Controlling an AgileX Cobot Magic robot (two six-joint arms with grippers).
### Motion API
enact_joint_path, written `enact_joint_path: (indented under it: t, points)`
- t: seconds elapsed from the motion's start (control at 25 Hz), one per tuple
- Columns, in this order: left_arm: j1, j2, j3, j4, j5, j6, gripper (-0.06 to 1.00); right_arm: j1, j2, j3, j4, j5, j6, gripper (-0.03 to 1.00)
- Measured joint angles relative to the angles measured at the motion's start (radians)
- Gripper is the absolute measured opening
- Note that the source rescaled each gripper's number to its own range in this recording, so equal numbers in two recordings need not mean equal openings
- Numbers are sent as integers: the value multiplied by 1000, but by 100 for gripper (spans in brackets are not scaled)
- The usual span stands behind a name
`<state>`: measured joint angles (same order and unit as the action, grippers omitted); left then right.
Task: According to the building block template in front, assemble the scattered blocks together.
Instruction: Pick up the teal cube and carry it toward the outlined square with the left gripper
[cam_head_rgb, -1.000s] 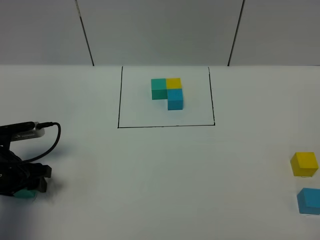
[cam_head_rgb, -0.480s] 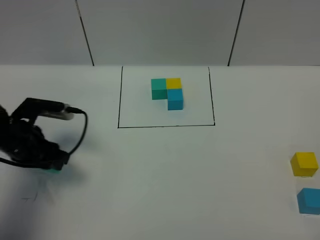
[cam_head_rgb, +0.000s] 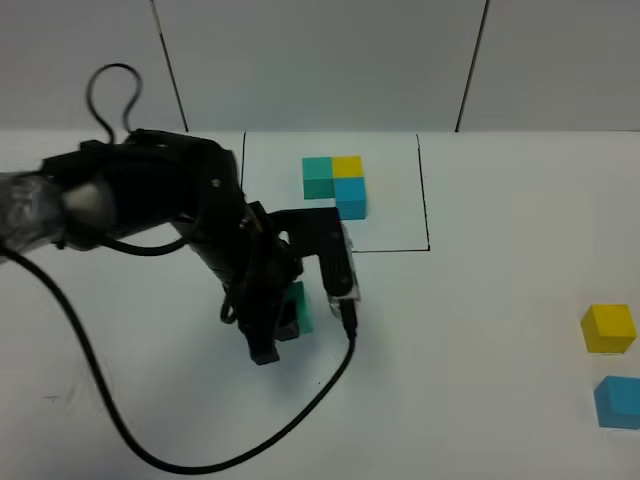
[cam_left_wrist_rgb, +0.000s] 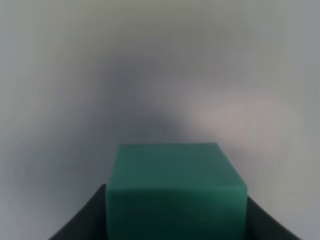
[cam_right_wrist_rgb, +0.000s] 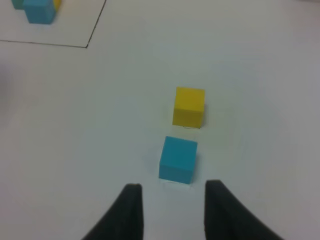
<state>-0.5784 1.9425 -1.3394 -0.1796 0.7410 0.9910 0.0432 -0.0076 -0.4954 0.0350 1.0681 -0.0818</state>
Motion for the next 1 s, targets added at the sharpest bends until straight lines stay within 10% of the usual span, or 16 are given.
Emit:
enact_joint_path:
  t: [0.28, 1.0]
  points:
    - [-69, 185, -186, 129, 84, -38, 1, 0, 0, 0, 0, 0, 0, 0]
    - [-69, 295, -222, 124, 26, -19, 1, 0, 0, 0, 0, 0, 0, 0]
